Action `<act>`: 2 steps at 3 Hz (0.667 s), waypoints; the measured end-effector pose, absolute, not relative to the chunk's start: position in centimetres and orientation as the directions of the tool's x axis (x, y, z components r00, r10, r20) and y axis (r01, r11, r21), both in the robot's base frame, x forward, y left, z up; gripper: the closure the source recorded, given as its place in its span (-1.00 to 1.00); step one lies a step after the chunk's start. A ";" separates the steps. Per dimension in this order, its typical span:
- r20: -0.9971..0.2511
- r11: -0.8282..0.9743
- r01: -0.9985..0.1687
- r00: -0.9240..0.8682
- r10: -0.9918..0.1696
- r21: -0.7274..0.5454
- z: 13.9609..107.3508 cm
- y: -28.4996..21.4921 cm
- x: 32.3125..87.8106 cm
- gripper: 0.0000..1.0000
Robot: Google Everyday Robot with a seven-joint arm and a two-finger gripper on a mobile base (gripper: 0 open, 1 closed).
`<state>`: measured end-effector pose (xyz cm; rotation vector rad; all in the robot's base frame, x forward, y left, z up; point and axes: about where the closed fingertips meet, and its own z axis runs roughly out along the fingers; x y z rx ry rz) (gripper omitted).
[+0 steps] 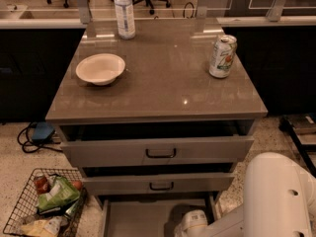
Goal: Open bottom drawer
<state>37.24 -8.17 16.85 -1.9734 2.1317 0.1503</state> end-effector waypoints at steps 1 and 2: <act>-0.238 0.086 -0.993 -0.065 -0.969 -0.080 16.8 -8.2 37.9 -1.00; -0.238 0.086 -0.993 -0.065 -0.969 -0.080 16.8 -8.2 37.9 -1.00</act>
Offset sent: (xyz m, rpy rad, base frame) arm -0.0004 0.0002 -0.0004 0.0002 0.0010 0.0002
